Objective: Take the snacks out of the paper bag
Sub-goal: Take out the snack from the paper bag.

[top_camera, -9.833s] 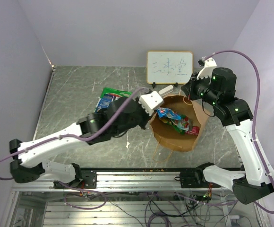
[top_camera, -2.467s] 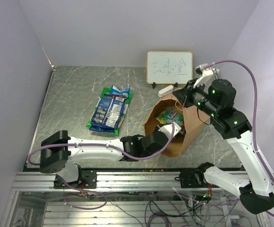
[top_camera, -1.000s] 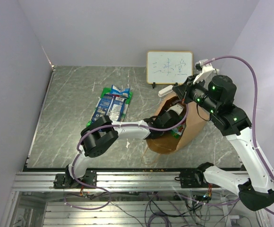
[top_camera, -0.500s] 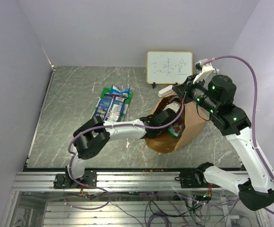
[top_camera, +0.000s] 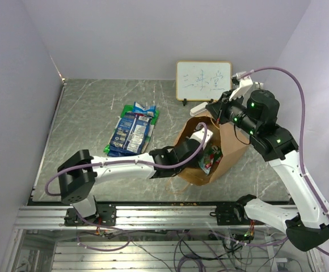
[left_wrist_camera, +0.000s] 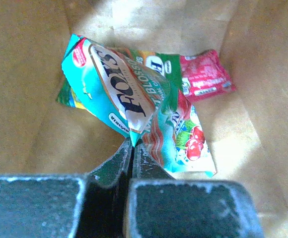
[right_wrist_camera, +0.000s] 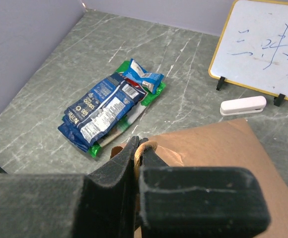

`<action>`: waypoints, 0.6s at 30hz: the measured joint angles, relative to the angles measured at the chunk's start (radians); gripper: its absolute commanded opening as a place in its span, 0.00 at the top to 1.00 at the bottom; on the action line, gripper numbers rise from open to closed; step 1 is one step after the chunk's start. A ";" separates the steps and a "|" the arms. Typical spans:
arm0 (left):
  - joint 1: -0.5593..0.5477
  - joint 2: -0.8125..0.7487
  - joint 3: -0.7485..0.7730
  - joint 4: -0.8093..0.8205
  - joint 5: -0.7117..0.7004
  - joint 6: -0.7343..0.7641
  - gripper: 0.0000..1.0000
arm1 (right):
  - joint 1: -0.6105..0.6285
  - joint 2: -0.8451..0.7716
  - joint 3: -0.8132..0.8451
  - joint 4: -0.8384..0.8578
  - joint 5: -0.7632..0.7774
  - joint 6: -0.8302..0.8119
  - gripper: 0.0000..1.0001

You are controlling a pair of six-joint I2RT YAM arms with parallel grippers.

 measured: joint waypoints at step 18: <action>-0.050 -0.282 0.095 -0.271 -0.197 -0.138 0.93 | 0.000 0.002 -0.018 0.003 0.015 -0.008 1.00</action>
